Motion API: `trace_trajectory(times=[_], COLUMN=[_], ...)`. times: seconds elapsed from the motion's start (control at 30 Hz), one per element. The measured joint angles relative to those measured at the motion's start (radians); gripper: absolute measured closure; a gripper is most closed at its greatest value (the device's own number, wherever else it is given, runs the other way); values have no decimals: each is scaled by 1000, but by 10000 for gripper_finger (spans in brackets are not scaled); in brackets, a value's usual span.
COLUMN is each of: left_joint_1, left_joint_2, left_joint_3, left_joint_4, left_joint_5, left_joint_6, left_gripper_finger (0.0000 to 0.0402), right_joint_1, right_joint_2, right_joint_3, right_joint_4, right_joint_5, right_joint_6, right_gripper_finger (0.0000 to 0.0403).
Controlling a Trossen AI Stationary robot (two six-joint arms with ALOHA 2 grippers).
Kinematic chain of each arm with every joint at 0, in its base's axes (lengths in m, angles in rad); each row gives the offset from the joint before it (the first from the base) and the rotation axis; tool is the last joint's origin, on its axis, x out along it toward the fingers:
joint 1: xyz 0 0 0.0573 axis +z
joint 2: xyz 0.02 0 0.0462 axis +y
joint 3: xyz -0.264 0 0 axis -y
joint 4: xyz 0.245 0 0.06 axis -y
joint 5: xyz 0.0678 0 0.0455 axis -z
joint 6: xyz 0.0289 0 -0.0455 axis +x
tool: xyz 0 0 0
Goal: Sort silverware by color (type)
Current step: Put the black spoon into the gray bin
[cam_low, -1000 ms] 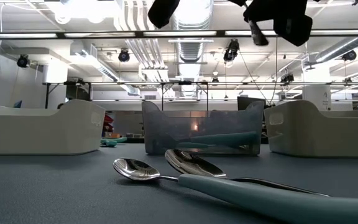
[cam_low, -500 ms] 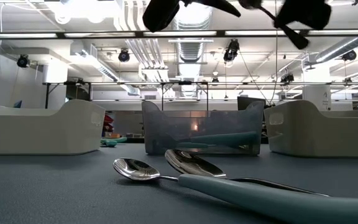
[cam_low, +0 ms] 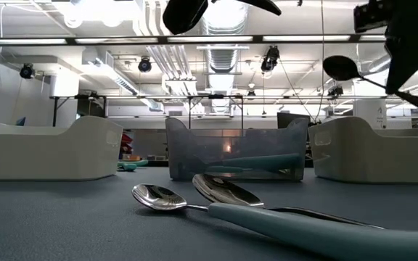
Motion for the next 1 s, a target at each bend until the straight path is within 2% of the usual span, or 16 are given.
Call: trace_trajectory(times=[0.2,0.37,0.47,0.57,0.7,0.87,1.0], left_joint_1=[-14,-36,-55,-82,-140,-225,-281], left_joint_2=[-13,-27,-30,-30,-31,-32,-32], left_joint_3=[0,0,0,0,0,0,0], left_joint_4=[-8,-58,-119,-201,-335,-487,-534], left_joint_5=[48,103,178,303,385,385,385], left_joint_6=[17,22,22,21,-23,-156,-223], left_gripper_finger=[331,331,331,331,331,331,331], right_joint_1=[0,0,0,0,22,67,92], right_joint_2=[1,0,0,0,8,80,199], right_joint_3=[-21,-12,-12,-12,-12,-11,-11], right_joint_4=[5,26,41,92,280,590,793], right_joint_5=[-2,-41,-55,-117,-176,-185,-218], right_joint_6=[24,-1,11,66,114,153,182], right_gripper_finger=[387,347,313,288,279,293,306])
